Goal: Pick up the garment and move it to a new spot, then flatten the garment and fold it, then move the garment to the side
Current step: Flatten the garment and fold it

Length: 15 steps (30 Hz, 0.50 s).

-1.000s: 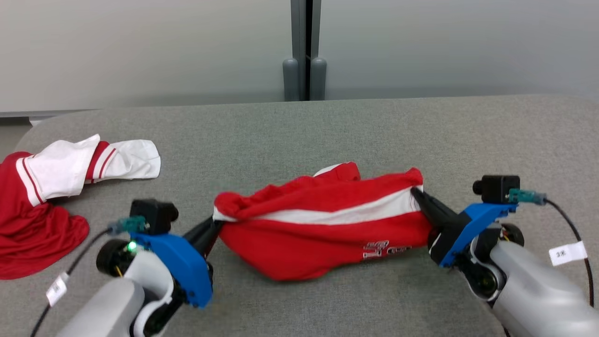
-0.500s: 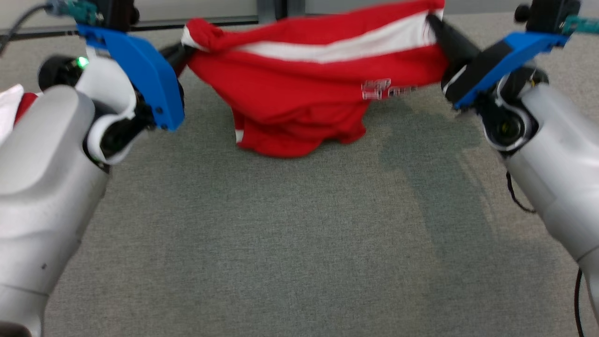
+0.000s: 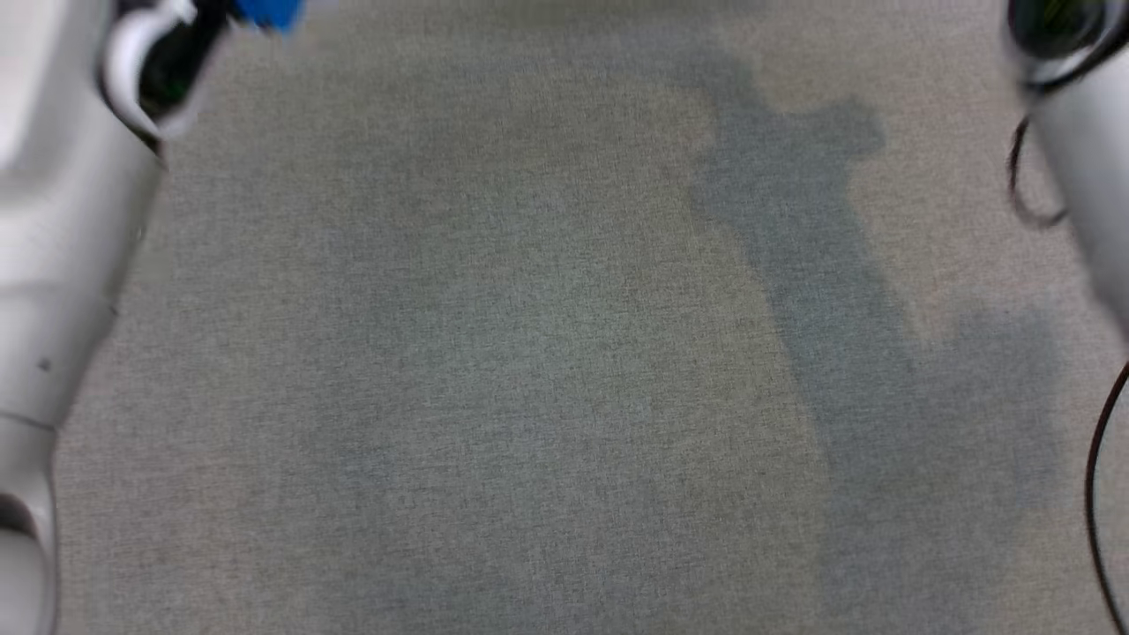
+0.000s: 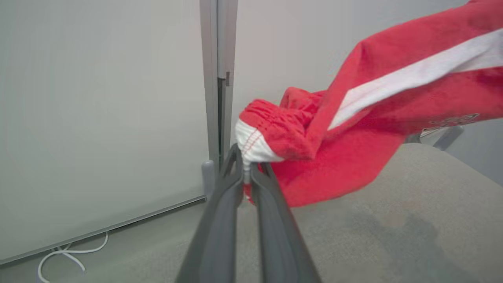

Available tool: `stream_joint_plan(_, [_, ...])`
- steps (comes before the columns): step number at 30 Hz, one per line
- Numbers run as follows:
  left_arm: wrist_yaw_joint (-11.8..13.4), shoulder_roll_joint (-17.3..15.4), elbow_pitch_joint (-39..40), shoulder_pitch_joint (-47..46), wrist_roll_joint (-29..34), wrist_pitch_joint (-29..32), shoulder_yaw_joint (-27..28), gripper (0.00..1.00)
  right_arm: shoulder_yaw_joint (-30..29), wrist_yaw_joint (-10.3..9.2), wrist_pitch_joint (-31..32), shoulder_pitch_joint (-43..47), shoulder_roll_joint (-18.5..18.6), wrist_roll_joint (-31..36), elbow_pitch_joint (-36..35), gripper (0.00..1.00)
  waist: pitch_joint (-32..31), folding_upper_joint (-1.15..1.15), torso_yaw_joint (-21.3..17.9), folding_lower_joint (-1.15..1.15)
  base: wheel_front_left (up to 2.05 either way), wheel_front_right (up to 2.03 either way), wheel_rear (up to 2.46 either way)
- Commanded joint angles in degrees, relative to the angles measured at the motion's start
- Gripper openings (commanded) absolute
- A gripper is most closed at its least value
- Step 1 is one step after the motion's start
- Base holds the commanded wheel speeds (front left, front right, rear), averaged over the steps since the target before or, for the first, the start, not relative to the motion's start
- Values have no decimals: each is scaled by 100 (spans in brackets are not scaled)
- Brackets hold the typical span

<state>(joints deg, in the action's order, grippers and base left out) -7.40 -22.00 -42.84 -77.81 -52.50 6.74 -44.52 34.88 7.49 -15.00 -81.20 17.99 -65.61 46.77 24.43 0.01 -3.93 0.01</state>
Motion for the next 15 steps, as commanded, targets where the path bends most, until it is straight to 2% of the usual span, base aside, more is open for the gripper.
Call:
stream_joint_plan(1, [-11,-4,-25,256,-82,-46,-163,0,121,1,-17,455,-25,156,-52,0,-61,-1,-7,-1,0,0,0])
stream_joint_plan(5, [-11,-95,210,943,-466,26,-836,0,523,1,-23,1293,101,302,-316,0,-266,-1,-3,-1,0,0,0])
stream_joint_plan(9, [-11,-379,633,1699,-905,110,-1433,0,962,1,-24,2225,340,147,-460,0,-545,-1,1,-1,0,0,0])
stream_joint_plan(15, [-11,-945,1411,2492,-1487,374,-2013,0,1370,1,-8,3379,789,-298,-820,0,-1067,-1,13,-1,0,0,0])
